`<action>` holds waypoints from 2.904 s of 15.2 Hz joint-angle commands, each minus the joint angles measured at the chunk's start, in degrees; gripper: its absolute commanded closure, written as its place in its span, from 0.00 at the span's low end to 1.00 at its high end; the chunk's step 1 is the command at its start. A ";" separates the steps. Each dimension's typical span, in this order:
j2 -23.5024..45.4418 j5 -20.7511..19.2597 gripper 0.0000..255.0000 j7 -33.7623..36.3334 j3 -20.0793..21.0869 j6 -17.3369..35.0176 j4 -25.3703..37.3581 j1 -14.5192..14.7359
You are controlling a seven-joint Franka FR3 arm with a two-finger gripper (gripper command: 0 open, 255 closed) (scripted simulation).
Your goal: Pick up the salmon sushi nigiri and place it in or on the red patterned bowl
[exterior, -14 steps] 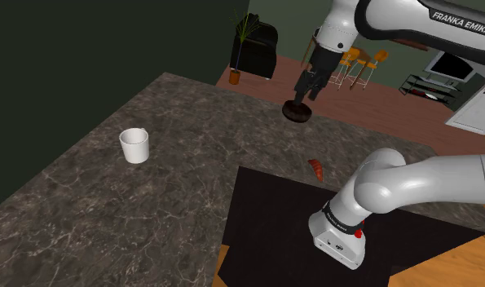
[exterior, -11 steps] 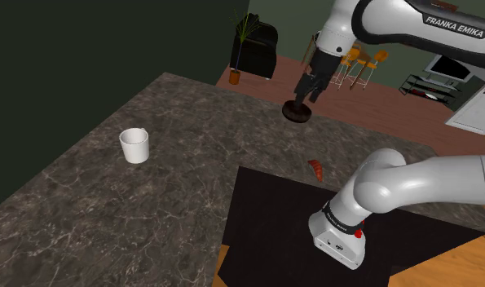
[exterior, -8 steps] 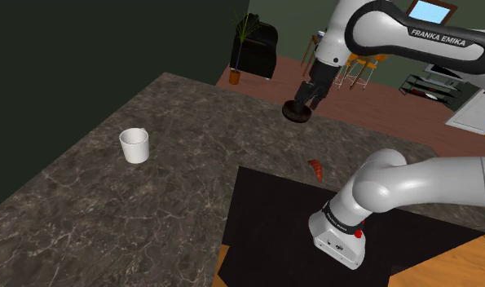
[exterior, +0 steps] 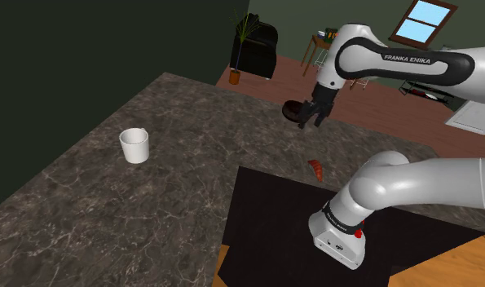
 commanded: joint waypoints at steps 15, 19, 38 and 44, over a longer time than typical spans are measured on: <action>14.97 -8.90 0.00 -3.98 -15.92 20.36 -13.76 -14.42; 17.29 -9.09 0.00 -4.22 -16.63 24.68 -15.84 -14.22; 19.83 -9.08 1.00 -4.54 -17.34 28.81 -17.49 -13.85; 16.59 -9.34 1.00 -3.92 -16.46 24.94 -16.82 -14.46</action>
